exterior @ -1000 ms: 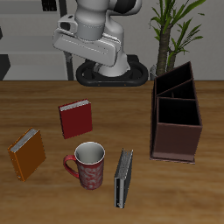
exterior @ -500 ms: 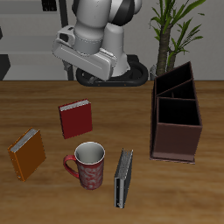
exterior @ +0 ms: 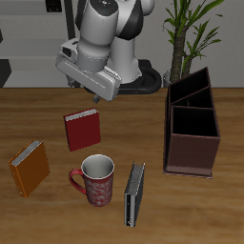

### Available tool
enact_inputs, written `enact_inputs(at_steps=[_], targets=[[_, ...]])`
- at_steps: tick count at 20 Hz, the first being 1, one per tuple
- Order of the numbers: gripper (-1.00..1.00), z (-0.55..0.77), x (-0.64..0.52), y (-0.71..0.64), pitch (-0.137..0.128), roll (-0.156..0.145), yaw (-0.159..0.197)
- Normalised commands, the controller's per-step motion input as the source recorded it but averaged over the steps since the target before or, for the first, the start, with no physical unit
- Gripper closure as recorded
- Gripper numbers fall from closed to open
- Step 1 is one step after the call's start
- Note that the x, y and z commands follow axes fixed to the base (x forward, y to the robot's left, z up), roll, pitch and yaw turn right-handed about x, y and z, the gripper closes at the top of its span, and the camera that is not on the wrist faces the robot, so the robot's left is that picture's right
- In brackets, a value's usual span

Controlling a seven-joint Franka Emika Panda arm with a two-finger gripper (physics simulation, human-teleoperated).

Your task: Place the red book into the left desk caddy's left compartment

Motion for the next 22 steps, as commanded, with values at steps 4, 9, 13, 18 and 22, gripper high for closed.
enact_inputs(at_steps=[4, 9, 13, 18, 22], targets=[[-1.0, -0.25, 0.03, -0.08, 0.02, -0.008, -0.031], [-1.0, -0.31, 0.01, -0.07, 0.034, -0.011, -0.02], [-1.0, -0.33, -0.1, -0.07, 0.015, -0.011, -0.022], [-1.0, -0.46, -0.14, -0.32, 0.049, -0.039, -0.052], [-1.0, -0.43, -0.09, -0.22, 0.069, -0.063, -0.034]])
